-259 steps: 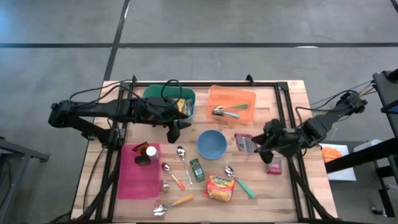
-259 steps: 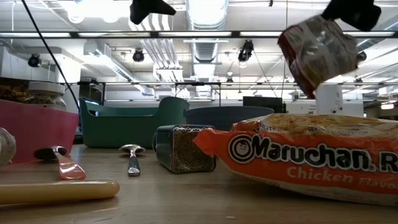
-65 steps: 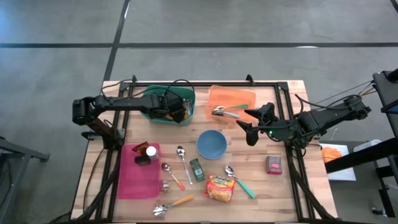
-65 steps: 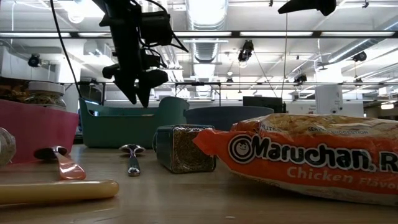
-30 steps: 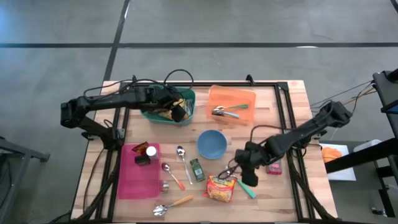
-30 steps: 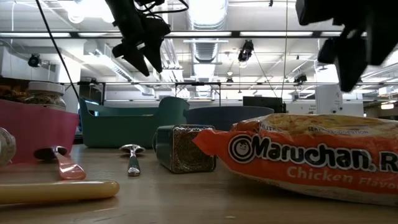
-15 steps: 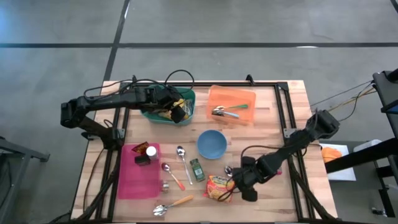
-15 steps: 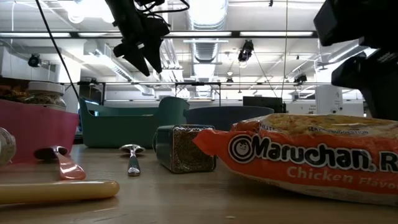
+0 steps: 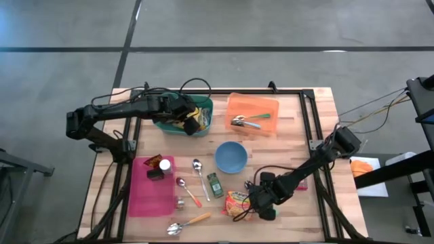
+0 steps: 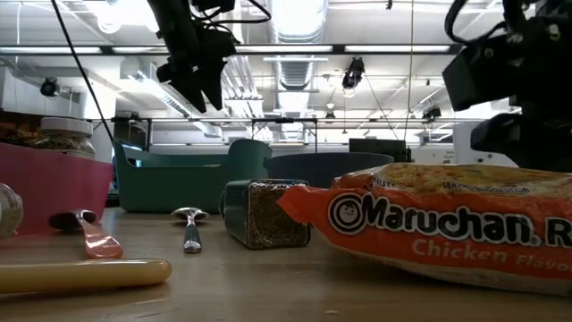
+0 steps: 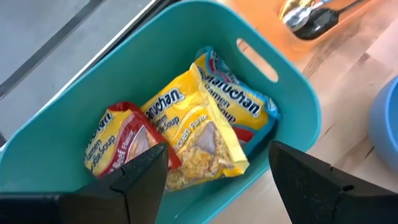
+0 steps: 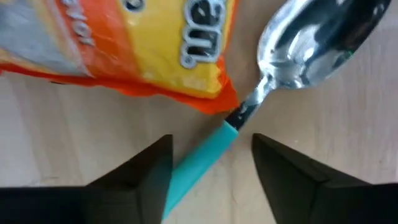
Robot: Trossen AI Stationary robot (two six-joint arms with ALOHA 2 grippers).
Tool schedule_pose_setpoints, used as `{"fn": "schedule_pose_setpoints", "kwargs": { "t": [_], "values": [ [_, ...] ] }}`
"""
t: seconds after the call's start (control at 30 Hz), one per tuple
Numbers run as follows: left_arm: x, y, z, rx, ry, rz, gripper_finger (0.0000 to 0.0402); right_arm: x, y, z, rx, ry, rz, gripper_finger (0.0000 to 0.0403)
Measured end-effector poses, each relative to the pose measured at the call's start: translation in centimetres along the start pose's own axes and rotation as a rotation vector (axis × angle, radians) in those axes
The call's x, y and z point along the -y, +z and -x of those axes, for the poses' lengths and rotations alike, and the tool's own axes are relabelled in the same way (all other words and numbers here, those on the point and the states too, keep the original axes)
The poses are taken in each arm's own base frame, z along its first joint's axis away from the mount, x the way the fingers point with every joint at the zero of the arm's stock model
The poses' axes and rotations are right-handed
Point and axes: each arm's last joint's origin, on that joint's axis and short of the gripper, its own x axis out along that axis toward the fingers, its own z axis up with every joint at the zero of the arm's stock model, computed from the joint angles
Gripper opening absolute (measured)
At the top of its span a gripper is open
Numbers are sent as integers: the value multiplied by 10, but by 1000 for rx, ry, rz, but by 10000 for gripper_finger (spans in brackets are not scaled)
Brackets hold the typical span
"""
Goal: Pick & Place Food Item
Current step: Put the light green spoon into the orange bin
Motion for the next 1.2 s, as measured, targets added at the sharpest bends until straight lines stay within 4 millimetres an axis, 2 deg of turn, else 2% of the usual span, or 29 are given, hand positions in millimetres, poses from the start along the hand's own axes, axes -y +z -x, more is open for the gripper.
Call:
{"fn": "schedule_pose_setpoints", "kwargs": {
  "t": [0.37, 0.83, 1.0, 1.2],
  "values": [
    [-1, -6, 1, -58, 19, 24, 278, 5, -2, -1, -32, -38, -9, 33],
    [0, -8, 1, -65, 20, 22, 278, 10, -6, 6, -43, -86, -121, 29],
    [0, -8, 1, -67, 21, 21, 278, 16, -6, 22, 16, -122, -166, 29],
    [0, -8, 1, -67, 21, 20, 278, 35, 0, 52, 111, -152, -241, 29]
  ]
}}
